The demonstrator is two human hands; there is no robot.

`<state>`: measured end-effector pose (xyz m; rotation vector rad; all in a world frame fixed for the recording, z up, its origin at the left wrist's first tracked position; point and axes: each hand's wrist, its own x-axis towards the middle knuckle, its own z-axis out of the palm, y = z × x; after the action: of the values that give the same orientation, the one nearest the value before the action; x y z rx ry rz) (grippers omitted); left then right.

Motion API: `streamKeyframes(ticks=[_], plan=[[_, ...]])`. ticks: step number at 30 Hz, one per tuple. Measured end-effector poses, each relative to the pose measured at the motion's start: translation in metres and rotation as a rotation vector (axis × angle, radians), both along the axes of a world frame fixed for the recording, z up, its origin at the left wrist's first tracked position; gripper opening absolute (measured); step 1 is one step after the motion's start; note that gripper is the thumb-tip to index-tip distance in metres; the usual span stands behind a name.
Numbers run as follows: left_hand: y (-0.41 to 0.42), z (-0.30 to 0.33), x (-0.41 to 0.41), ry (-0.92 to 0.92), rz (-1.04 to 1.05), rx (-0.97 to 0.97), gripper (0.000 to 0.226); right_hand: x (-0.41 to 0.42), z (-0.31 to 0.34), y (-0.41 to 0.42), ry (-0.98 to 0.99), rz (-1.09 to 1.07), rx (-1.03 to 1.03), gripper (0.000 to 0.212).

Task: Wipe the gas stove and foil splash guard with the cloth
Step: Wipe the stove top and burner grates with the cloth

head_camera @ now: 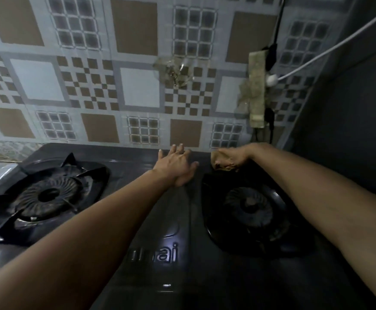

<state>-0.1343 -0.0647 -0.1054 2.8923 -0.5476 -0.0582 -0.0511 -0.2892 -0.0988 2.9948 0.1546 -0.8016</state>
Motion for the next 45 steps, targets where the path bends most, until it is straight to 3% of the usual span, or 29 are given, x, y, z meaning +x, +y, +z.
streamKeyframes(ticks=[4,9,14,20,24,27,30,31,38,45], plan=[[-0.044,-0.001,-0.013,-0.010,-0.176,-0.051,0.059,-0.003,0.004,-0.010,0.049,-0.007,0.065,0.054],[-0.072,-0.009,-0.027,0.038,-0.240,-0.035,0.074,-0.005,0.014,-0.021,0.051,-0.042,0.056,0.072],[-0.083,-0.012,-0.034,0.042,-0.168,0.075,0.099,-0.020,0.017,-0.063,0.049,-0.139,0.041,0.082],[-0.088,-0.016,-0.038,-0.021,-0.086,0.138,0.106,-0.047,0.003,-0.099,-0.028,-0.293,0.238,0.088],[-0.088,-0.018,-0.040,-0.015,-0.064,0.136,0.105,-0.074,-0.006,-0.103,-0.088,-0.499,0.504,0.091],[-0.087,-0.014,-0.038,0.042,-0.052,0.127,0.106,-0.095,-0.009,-0.099,-0.205,-0.644,0.635,0.077],[-0.085,-0.008,-0.039,0.109,-0.040,0.136,0.108,-0.122,-0.009,-0.104,-0.092,-0.903,0.890,0.036],[-0.086,-0.005,-0.042,0.123,-0.052,0.140,0.109,-0.134,-0.010,-0.106,-0.061,-0.979,0.963,0.031],[-0.090,-0.005,-0.073,0.085,-0.184,0.044,0.108,-0.171,-0.022,-0.098,-0.273,-1.083,1.004,0.037],[-0.082,-0.014,-0.091,0.031,-0.240,0.063,0.091,-0.224,-0.024,-0.097,-0.249,-1.141,0.940,0.026]])
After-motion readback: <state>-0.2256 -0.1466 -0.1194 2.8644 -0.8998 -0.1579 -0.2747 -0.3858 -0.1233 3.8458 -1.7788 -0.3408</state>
